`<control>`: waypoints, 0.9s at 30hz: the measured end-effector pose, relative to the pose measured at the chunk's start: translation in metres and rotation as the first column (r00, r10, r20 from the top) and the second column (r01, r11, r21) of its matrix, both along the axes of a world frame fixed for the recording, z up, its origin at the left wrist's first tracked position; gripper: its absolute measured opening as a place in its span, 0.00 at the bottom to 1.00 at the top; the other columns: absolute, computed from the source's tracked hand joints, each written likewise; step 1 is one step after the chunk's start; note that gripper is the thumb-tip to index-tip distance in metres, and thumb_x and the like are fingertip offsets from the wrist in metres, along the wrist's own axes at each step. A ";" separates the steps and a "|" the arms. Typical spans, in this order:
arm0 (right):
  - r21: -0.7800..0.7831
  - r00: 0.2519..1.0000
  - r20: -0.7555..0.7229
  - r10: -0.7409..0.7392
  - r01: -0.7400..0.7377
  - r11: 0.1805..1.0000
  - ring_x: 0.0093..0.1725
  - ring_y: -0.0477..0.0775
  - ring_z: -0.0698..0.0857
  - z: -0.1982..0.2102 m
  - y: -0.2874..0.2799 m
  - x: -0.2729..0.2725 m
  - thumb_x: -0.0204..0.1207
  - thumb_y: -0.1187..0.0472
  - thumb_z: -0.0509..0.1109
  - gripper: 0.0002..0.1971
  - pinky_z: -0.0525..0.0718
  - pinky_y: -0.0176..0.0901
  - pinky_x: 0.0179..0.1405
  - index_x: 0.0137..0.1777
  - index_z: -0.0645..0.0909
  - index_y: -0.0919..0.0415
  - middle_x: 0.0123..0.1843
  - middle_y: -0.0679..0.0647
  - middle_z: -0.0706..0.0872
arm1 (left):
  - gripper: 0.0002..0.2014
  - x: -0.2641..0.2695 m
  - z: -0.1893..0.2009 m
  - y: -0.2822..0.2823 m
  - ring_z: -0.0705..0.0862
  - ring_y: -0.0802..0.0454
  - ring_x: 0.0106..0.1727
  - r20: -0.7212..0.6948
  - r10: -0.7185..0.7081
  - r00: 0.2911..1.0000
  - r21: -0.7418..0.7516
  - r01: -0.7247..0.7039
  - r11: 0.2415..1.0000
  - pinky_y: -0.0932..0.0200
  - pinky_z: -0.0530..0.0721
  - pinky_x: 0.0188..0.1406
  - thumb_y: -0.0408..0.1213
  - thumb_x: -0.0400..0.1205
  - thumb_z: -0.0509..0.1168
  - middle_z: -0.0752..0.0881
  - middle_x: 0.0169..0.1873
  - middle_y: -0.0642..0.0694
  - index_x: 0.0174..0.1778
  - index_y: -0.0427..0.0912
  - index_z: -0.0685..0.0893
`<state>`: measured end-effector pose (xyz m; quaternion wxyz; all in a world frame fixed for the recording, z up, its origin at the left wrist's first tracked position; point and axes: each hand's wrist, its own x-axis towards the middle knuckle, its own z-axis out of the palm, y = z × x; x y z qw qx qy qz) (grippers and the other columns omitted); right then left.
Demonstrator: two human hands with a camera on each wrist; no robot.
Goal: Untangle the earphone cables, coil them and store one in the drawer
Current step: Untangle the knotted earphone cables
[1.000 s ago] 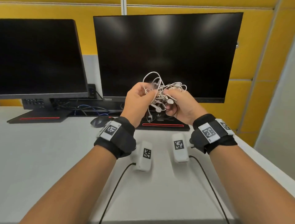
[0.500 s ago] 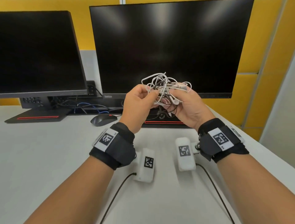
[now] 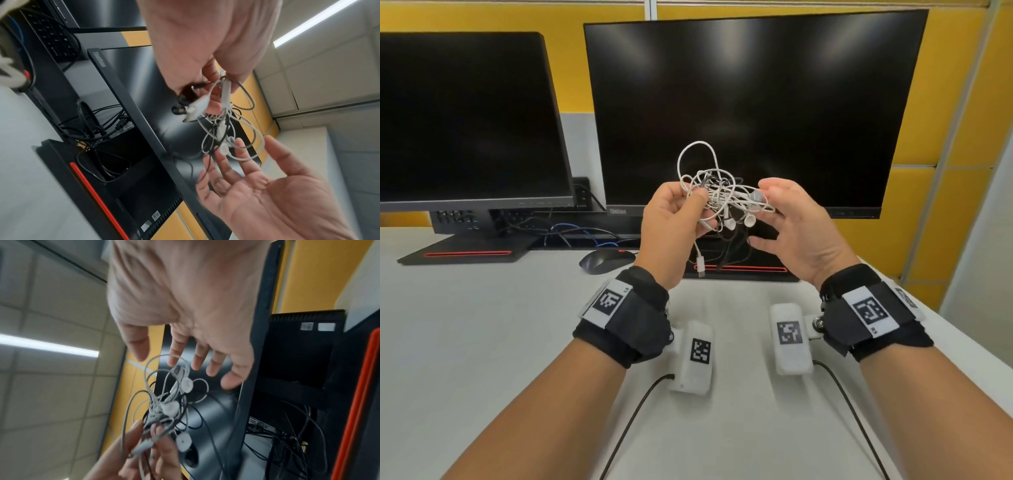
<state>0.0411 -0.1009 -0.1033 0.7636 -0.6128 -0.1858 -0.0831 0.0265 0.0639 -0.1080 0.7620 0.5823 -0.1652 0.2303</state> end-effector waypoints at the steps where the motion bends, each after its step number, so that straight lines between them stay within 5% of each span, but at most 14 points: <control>1: -0.006 0.996 0.033 -0.083 0.083 0.997 0.58 0.53 0.82 0.001 0.002 0.000 0.80 0.57 0.67 0.04 0.83 0.51 0.49 0.52 0.81 0.50 0.57 0.53 0.84 | 0.02 0.000 0.000 0.000 0.86 0.58 0.38 -0.008 -0.007 1.000 -0.013 0.007 1.000 0.62 0.87 0.40 0.32 0.85 0.63 0.87 0.40 0.46 0.48 0.40 0.79; 3: -0.062 0.978 0.132 -0.163 0.172 0.983 0.52 0.51 0.83 0.001 0.005 -0.001 0.82 0.59 0.66 0.05 0.82 0.46 0.44 0.47 0.83 0.52 0.53 0.54 0.86 | 0.02 0.001 0.001 0.000 0.87 0.56 0.39 -0.021 -0.024 1.000 -0.040 0.023 0.999 0.61 0.87 0.41 0.32 0.86 0.63 0.88 0.42 0.44 0.48 0.38 0.79; 8: -0.288 0.966 0.256 0.048 0.029 0.957 0.55 0.48 0.88 -0.004 0.013 -0.007 0.73 0.56 0.76 0.15 0.88 0.43 0.49 0.60 0.84 0.50 0.56 0.53 0.89 | 0.16 -0.005 0.003 -0.002 0.88 0.48 0.48 -0.004 -0.123 0.992 0.063 0.123 0.990 0.56 0.87 0.52 0.39 0.89 0.55 0.90 0.48 0.38 0.54 0.32 0.84; 11: -0.249 0.943 0.318 -0.099 0.184 0.951 0.46 0.46 0.88 -0.006 0.015 -0.003 0.76 0.65 0.75 0.10 0.86 0.37 0.43 0.56 0.84 0.55 0.47 0.53 0.90 | 0.17 -0.006 0.007 -0.002 0.86 0.53 0.42 -0.062 -0.138 0.989 0.085 0.143 0.986 0.60 0.85 0.46 0.38 0.88 0.52 0.89 0.40 0.46 0.49 0.40 0.87; 15: -0.075 0.981 0.173 -0.089 0.104 0.992 0.46 0.53 0.88 -0.002 0.008 0.000 0.81 0.64 0.70 0.05 0.86 0.43 0.45 0.54 0.85 0.60 0.46 0.57 0.90 | 0.08 -0.002 0.002 0.001 0.83 0.56 0.46 0.019 0.034 0.999 0.242 -0.037 0.970 0.61 0.82 0.46 0.32 0.84 0.61 0.86 0.47 0.45 0.51 0.47 0.85; 19: -0.036 0.992 0.114 0.044 -0.041 0.999 0.41 0.50 0.88 -0.001 0.011 -0.005 0.82 0.66 0.68 0.06 0.87 0.41 0.40 0.56 0.82 0.61 0.43 0.55 0.90 | 0.08 -0.006 -0.001 -0.002 0.86 0.62 0.45 0.046 -0.068 0.997 0.277 0.053 0.960 0.66 0.84 0.45 0.31 0.83 0.67 0.89 0.45 0.54 0.55 0.46 0.84; 23: -0.091 0.995 0.073 0.071 -0.064 0.994 0.37 0.47 0.86 0.000 0.011 -0.007 0.82 0.67 0.68 0.08 0.85 0.42 0.37 0.59 0.77 0.60 0.42 0.52 0.89 | 0.05 -0.005 0.000 0.002 0.86 0.45 0.50 0.047 -0.080 0.996 0.304 0.062 0.951 0.52 0.88 0.51 0.31 0.82 0.68 0.86 0.46 0.42 0.51 0.42 0.85; 27: -0.121 0.996 0.059 -0.066 0.073 0.990 0.57 0.53 0.86 0.003 0.006 -0.006 0.79 0.69 0.67 0.14 0.86 0.54 0.53 0.59 0.76 0.51 0.56 0.51 0.87 | 0.05 0.001 0.003 0.009 0.86 0.52 0.42 0.056 0.048 0.997 0.217 -0.059 0.974 0.64 0.85 0.40 0.28 0.81 0.68 0.82 0.39 0.41 0.42 0.41 0.84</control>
